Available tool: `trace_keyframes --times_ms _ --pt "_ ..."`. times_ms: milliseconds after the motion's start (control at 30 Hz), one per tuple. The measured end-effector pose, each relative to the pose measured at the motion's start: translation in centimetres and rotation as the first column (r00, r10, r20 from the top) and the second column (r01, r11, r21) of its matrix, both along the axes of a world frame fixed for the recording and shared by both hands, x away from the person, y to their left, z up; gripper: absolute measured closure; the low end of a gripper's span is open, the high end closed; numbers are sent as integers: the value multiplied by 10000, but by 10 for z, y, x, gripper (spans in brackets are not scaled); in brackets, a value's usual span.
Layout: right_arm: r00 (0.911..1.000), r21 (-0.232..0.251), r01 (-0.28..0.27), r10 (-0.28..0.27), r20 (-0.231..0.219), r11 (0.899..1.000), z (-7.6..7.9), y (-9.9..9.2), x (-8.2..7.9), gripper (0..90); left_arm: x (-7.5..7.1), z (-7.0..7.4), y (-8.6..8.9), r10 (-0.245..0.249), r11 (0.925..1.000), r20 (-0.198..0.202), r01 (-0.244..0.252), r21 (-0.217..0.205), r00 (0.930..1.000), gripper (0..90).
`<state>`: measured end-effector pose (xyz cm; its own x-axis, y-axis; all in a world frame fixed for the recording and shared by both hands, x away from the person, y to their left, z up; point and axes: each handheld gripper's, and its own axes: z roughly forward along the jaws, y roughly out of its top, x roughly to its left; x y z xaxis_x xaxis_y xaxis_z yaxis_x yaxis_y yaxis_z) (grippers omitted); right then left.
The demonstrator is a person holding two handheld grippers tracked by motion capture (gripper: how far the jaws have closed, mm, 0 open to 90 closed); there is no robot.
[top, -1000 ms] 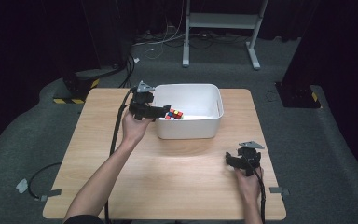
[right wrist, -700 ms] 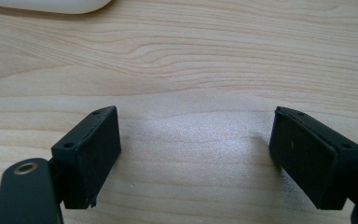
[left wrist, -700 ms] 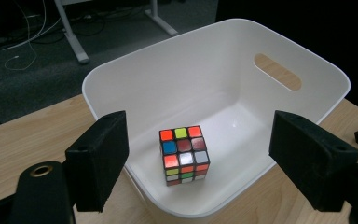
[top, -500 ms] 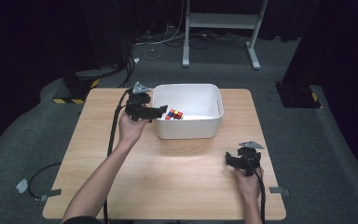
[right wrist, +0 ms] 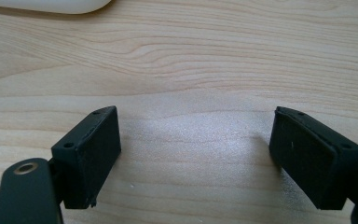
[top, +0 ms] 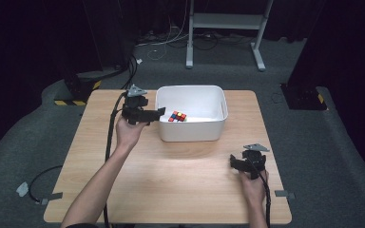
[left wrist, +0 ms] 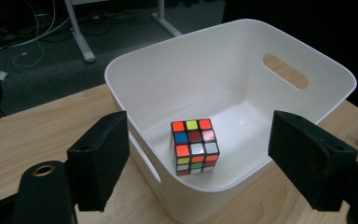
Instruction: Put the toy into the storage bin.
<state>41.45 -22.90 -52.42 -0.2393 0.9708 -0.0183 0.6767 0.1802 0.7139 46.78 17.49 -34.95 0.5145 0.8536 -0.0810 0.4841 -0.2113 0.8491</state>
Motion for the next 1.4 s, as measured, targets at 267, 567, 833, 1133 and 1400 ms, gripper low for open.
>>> trace_keyframes --times_ms 267,567,833,1133,1400 --pt "10000 -4 -3 3 1 10000 0 0 0 162 -3 3 6 51 9998 13 -50 -205 10000 210" --pt "10000 -3 1 -1 0 10000 0 0 0 163 -7 5 10 141 9998 80 -140 -124 9999 210" --pt "10000 -4 -1 1 0 10000 0 0 0 163 -10 3 19 278 9994 48 -277 -205 9996 212" --pt "10000 -6 -2 2 1 10000 0 0 0 163 -16 4 25 367 9988 103 -364 -321 9993 212" --pt "10000 -4 -1 1 0 10000 0 0 0 163 -23 2 32 464 9979 47 -462 -453 9989 211"
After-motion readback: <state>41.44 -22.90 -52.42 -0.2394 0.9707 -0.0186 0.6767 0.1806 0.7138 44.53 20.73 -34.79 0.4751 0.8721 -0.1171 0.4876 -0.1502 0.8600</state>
